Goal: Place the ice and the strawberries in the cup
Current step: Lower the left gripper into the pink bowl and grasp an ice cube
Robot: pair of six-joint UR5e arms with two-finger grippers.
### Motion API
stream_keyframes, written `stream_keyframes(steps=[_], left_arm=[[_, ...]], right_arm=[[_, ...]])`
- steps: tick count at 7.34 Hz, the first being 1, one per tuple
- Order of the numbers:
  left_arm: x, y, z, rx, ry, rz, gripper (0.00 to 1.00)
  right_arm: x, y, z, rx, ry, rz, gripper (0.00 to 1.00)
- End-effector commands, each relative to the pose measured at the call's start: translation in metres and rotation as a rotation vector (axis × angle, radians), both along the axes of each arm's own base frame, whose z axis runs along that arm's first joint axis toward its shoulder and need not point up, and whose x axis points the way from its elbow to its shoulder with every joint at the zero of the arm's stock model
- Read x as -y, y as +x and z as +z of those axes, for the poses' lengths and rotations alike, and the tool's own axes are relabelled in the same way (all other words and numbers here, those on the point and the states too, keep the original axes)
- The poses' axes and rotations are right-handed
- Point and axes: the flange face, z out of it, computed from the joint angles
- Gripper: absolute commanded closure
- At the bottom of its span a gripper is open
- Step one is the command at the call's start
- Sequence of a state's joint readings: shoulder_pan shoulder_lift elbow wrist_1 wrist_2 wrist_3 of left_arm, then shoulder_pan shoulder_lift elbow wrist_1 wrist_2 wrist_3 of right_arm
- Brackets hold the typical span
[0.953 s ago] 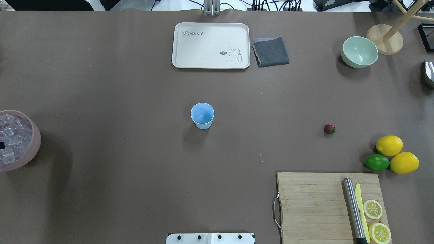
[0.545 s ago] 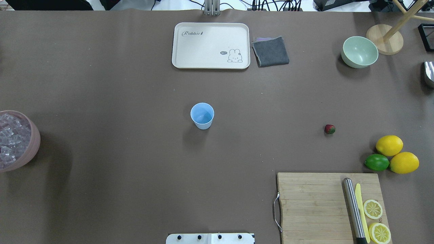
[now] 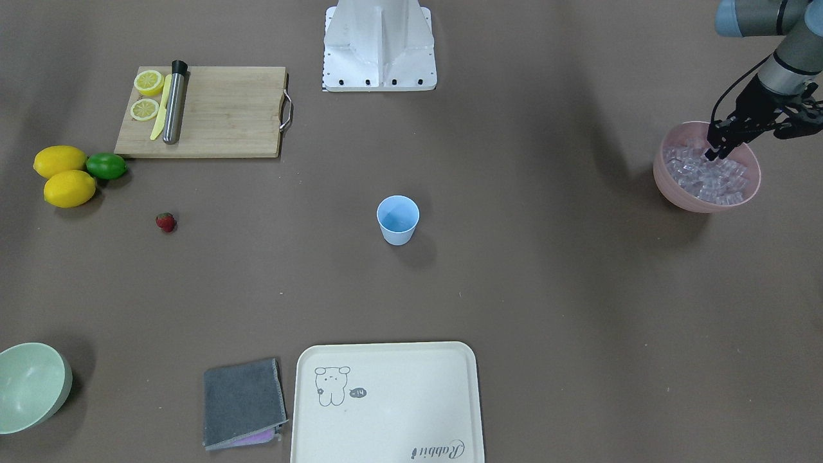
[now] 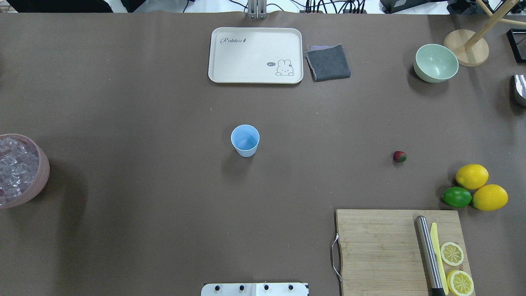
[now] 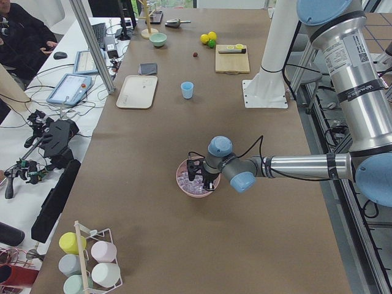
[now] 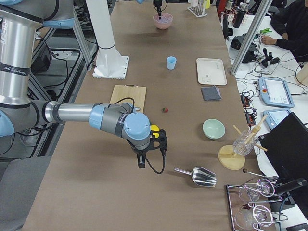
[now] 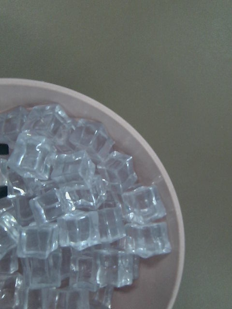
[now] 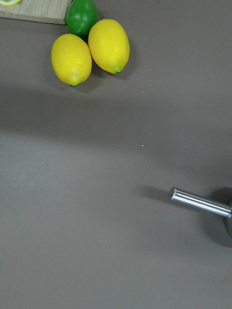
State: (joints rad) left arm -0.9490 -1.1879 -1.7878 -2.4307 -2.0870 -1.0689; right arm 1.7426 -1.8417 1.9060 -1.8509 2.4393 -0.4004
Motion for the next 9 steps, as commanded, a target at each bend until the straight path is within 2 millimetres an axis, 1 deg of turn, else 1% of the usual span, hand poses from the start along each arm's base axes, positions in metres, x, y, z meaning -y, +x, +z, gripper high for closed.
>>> stream_keyframes(steps=[1, 2, 3, 4, 6, 7, 8, 9], left_arm=[[-0.002, -0.006, -0.023, -0.059, -0.01, 0.057, 1.0], [0.003, -0.017, -0.028, -0.055, -0.001, 0.08, 1.0], [0.011, -0.026, -0.051, -0.045, -0.008, 0.082, 1.0], [0.025, -0.022, -0.088, -0.041, -0.018, 0.074, 1.0], [0.086, 0.014, -0.16, -0.059, 0.01, 0.07, 1.0], [0.115, 0.031, -0.21, -0.076, 0.031, 0.069, 1.0], [0.137, 0.057, -0.258, -0.094, 0.01, 0.058, 1.0], [0.15, 0.098, -0.306, -0.096, -0.023, 0.074, 1.0]], right_arm=[[-0.001, -0.002, -0.001, 0.025, -0.001, 0.006, 0.0], [-0.002, -0.002, -0.001, 0.032, -0.004, 0.008, 0.0], [-0.002, -0.003, 0.0, 0.032, -0.005, 0.006, 0.0], [-0.003, -0.002, 0.001, 0.033, -0.007, 0.008, 0.0], [0.0, -0.003, -0.002, 0.03, 0.007, 0.006, 0.0], [0.003, -0.002, -0.003, 0.03, 0.011, 0.006, 0.0], [0.002, -0.002, -0.003, 0.03, 0.01, 0.006, 0.0], [0.003, -0.002, -0.003, 0.029, 0.011, 0.006, 0.0]])
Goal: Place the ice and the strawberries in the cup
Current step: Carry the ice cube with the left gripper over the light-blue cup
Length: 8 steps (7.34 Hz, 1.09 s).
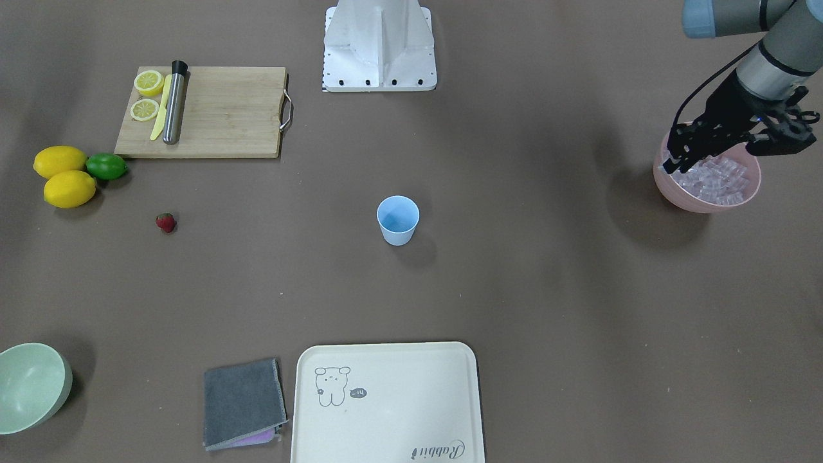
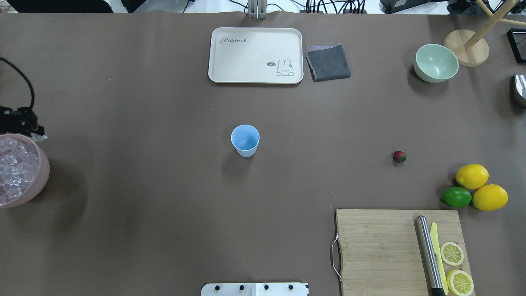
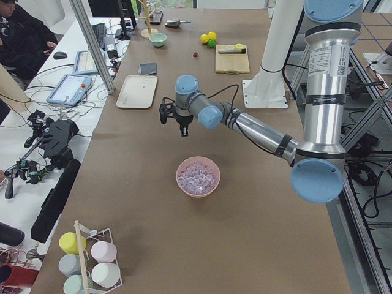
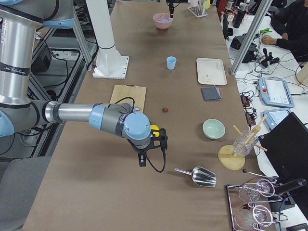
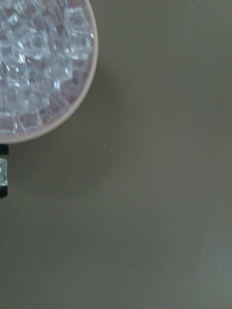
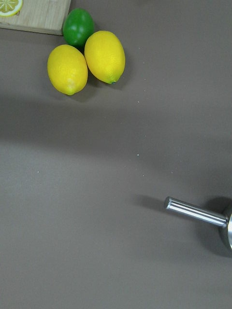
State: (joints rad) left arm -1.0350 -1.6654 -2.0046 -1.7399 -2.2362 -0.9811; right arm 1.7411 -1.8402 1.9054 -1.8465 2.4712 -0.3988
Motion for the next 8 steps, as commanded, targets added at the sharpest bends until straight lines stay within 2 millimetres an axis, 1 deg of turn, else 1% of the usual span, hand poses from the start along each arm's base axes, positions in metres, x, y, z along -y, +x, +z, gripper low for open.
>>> stream_keyframes(steps=[1, 2, 3, 4, 5, 6, 7, 8], left_arm=[[0.031, 0.083, -0.114, -0.017, -0.066, 0.007, 1.0], [0.029, 0.13, -0.14, 0.0, -0.059, -0.006, 1.0], [0.019, 0.179, -0.165, 0.002, -0.057, 0.004, 1.0], [0.026, 0.212, -0.194, -0.017, -0.085, -0.006, 1.0], [0.023, 0.247, -0.215, -0.014, -0.089, -0.013, 1.0], [0.009, 0.274, -0.223, -0.014, -0.067, 0.004, 1.0], [0.015, 0.288, -0.227, -0.032, -0.086, -0.013, 1.0], [0.02, 0.309, -0.225, -0.043, -0.07, -0.023, 1.0]], right_arm=[[0.001, 0.0, 0.0, 0.0, 0.002, 0.0, 0.0], [0.001, 0.0, -0.002, -0.001, 0.006, -0.001, 0.0], [0.002, 0.0, -0.004, -0.002, 0.011, 0.0, 0.0], [0.003, 0.0, -0.007, -0.003, 0.018, -0.002, 0.0], [0.004, -0.001, -0.014, -0.005, 0.032, -0.005, 0.0], [0.008, -0.006, -0.024, -0.008, 0.043, -0.012, 0.0], [0.015, -0.014, -0.038, -0.013, 0.028, -0.001, 0.0], [0.02, -0.026, -0.051, -0.015, 0.025, -0.011, 0.0]])
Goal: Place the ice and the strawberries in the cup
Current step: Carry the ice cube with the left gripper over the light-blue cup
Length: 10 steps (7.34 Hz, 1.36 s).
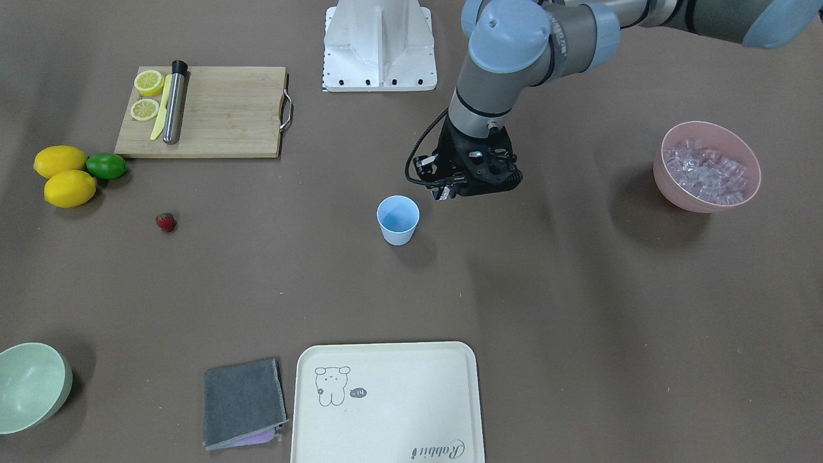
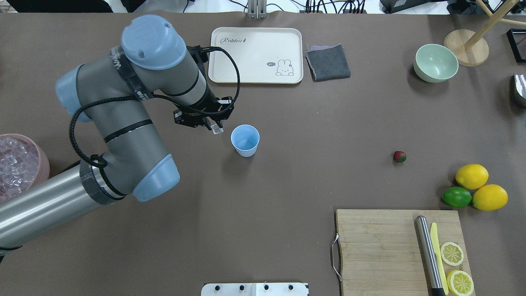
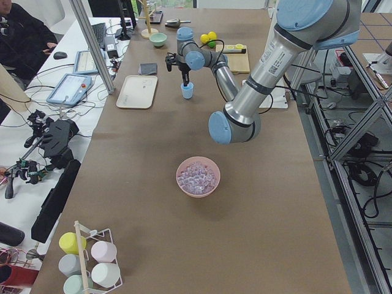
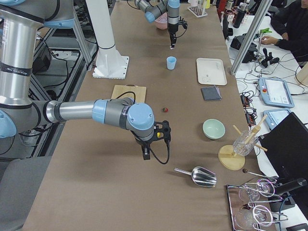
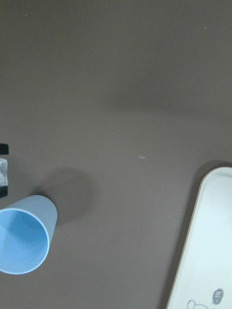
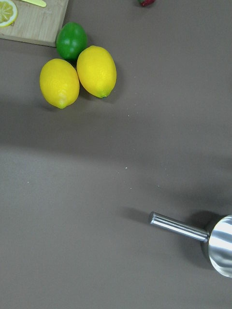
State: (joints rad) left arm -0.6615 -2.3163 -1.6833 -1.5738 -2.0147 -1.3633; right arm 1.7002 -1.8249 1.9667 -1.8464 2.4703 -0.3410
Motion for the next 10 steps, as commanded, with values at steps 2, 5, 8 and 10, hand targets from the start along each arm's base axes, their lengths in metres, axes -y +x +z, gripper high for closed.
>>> stream_keyframes(steps=[2, 5, 8, 10], left_arm=[[0.019, 0.046, -0.008, -0.014, 0.014, -0.021, 1.0], [0.0, 0.071, -0.003, -0.005, 0.041, -0.008, 0.71], [0.009, 0.056, -0.007, -0.008, 0.093, 0.008, 0.1], [0.014, 0.019, 0.01, 0.004, 0.191, 0.043, 0.1]], right_arm=[[0.012, -0.021, -0.021, -0.007, 0.008, 0.005, 0.0], [0.012, -0.023, -0.02, -0.007, 0.004, 0.002, 0.0], [0.012, -0.023, -0.02, -0.007, 0.003, 0.003, 0.0], [0.011, -0.023, -0.02, -0.007, 0.003, 0.003, 0.0]])
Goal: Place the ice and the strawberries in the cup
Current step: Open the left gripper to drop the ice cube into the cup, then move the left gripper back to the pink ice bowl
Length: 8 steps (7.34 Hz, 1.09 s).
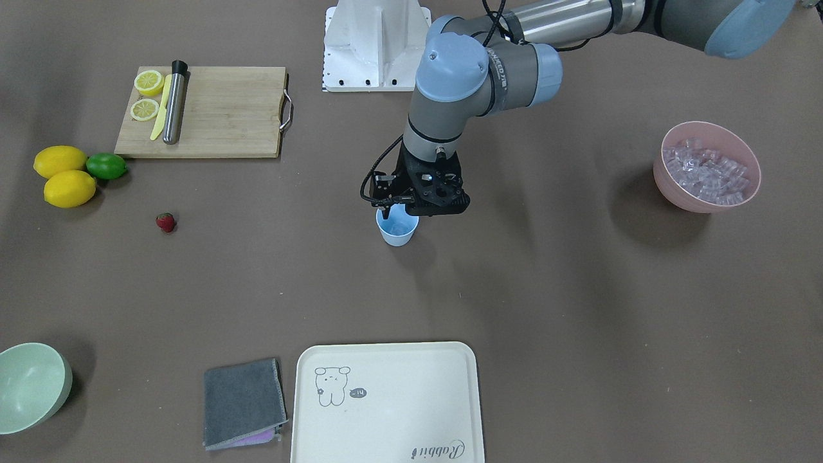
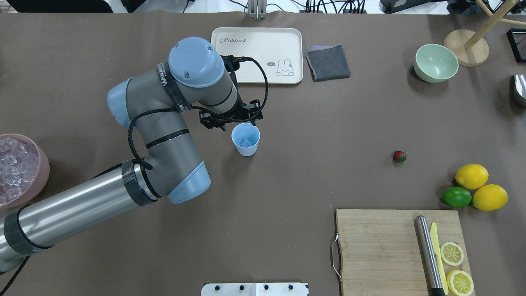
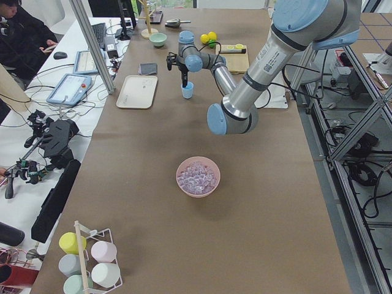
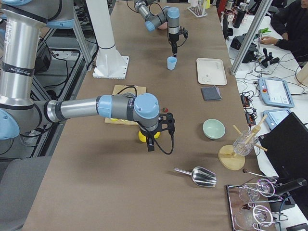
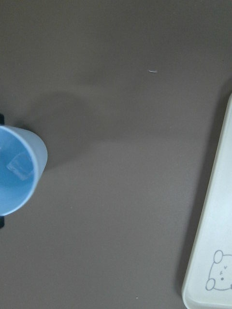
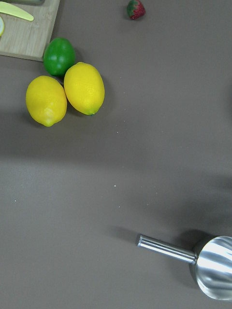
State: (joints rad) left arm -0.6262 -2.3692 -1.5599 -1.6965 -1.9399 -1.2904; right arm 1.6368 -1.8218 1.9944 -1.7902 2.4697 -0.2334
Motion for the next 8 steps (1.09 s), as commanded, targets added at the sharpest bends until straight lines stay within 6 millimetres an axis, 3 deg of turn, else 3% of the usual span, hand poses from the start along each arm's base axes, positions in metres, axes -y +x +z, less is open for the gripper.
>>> stream_keyframes(steps=[1, 5, 7, 8], left_arm=[[-0.002, -0.05, 0.041, 0.051, 0.162, 0.085, 0.1], [0.011, -0.165, 0.128, 0.228, 0.449, 0.268, 0.06], [0.023, -0.231, 0.156, 0.345, 0.597, 0.402, 0.04], [0.013, -0.263, 0.189, 0.383, 0.604, 0.433, 0.03]], right_arm=[[0.0, 0.0, -0.001, 0.0, 0.002, 0.0, 0.0], [0.0, 0.0, -0.006, -0.001, 0.012, 0.001, 0.0], [0.001, -0.001, -0.019, -0.001, 0.04, -0.001, 0.0], [0.005, -0.008, -0.031, -0.006, 0.081, -0.023, 0.0]])
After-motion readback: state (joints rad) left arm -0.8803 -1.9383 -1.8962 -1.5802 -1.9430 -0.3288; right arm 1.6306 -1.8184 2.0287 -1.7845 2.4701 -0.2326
